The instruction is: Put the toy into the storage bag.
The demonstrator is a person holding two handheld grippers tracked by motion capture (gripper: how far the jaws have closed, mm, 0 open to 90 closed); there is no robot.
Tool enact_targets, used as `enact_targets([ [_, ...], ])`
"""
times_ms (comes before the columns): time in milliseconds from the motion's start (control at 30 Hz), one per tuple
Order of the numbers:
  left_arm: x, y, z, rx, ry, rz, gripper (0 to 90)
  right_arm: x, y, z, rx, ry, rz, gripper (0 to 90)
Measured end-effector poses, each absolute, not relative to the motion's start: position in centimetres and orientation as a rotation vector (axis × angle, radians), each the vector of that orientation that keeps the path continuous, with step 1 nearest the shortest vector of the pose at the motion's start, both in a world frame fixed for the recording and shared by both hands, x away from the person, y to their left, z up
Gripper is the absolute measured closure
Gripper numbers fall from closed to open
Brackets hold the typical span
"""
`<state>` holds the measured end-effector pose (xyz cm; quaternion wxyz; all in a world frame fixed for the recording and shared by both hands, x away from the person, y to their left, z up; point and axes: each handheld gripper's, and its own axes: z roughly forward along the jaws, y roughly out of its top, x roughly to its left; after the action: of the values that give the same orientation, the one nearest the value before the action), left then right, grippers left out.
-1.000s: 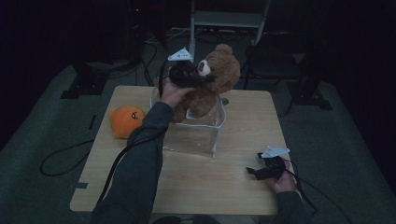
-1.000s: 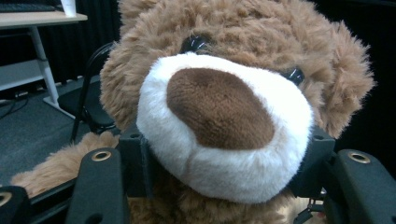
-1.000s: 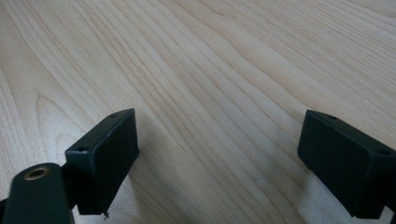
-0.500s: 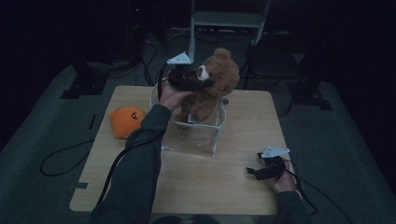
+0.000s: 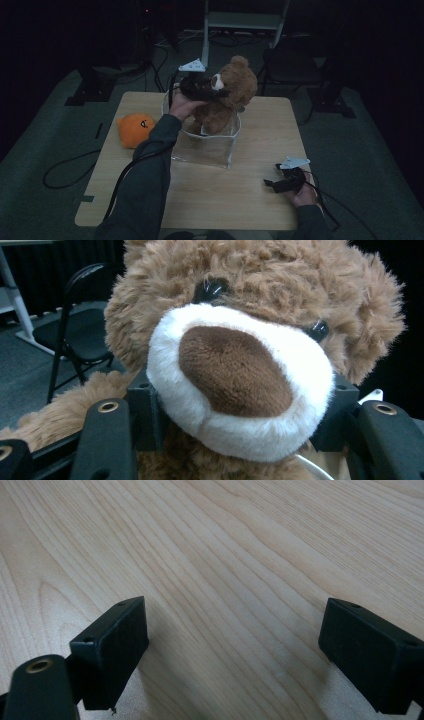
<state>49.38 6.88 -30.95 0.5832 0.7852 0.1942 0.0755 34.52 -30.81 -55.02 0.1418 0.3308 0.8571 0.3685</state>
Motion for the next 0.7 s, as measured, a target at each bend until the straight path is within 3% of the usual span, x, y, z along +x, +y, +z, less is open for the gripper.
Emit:
enact_targets([
  [700, 48.55, 6.39, -31.79, 1.900, 0.390, 0.135, 38.4, 34.52, -30.82, -55.01, 0.954, 2.474, 1.062, 11.6],
])
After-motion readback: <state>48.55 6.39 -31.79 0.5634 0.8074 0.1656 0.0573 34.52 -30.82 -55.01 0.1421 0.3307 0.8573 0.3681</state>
